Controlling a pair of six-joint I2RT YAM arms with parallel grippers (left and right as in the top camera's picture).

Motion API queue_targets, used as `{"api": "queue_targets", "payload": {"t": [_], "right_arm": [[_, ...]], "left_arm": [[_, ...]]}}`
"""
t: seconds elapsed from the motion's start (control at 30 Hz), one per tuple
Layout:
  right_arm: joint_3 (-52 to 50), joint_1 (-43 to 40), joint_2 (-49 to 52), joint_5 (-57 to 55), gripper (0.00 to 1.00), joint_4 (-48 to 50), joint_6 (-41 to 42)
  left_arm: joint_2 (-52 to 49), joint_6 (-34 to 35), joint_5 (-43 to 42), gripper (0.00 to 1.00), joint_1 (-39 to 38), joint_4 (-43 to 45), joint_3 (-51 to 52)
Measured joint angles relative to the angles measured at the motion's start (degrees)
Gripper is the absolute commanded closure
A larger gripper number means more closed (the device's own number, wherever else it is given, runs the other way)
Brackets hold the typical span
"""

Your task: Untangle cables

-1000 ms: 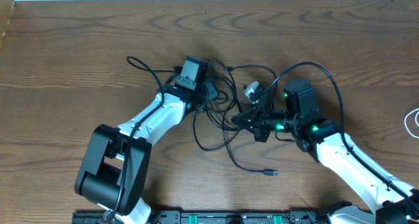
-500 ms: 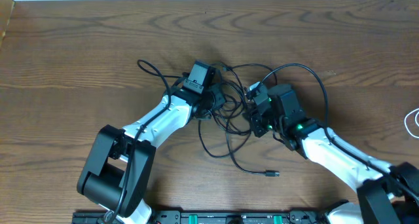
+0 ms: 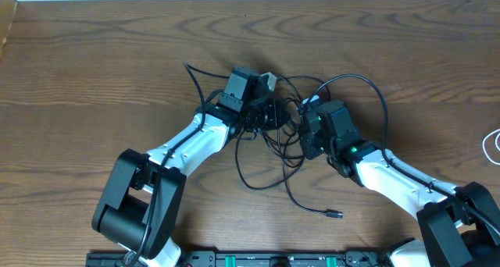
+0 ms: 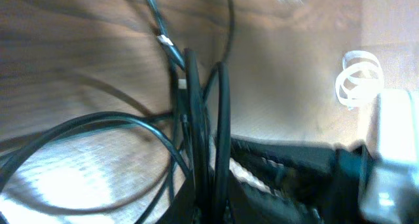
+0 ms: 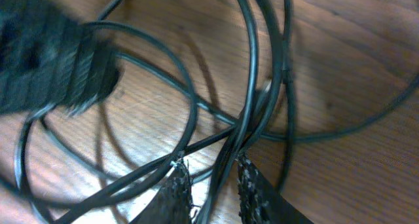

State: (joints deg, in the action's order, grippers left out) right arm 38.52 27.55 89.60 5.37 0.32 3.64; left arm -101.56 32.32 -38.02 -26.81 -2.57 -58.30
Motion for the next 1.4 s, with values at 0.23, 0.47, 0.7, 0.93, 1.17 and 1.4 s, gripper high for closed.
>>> {"api": "queue_targets", "payload": {"t": [0.23, 0.47, 0.7, 0.93, 1.17, 1.4], "right_arm": [[0.0, -1.5, -0.3, -2.4, 0.63, 0.3, 5.9], [0.0, -3.1, -0.4, -1.6, 0.69, 0.2, 9.6], [0.0, -3.1, -0.4, 2.0, 0.72, -1.0, 10.5], [0.0, -3.5, -0.4, -1.5, 0.68, -0.9, 12.3], [0.0, -3.7, -0.4, -3.5, 0.53, -0.9, 12.9], [0.0, -3.7, -0.4, -4.3, 0.49, -0.9, 12.9]], "left_arm": [[0.0, -6.5, -4.1, 0.92, 0.0, -0.1, 0.0], [0.0, -8.2, -8.8, 0.92, 0.0, 0.0, 0.0], [0.0, -8.4, -9.9, 0.92, 0.0, 0.0, 0.0], [0.0, -9.1, -9.7, 0.92, 0.0, -2.6, 0.0], [0.0, -10.1, -5.7, 0.92, 0.0, -7.1, 0.0], [0.0, -10.1, -5.2, 0.92, 0.0, -7.5, 0.0]]}}
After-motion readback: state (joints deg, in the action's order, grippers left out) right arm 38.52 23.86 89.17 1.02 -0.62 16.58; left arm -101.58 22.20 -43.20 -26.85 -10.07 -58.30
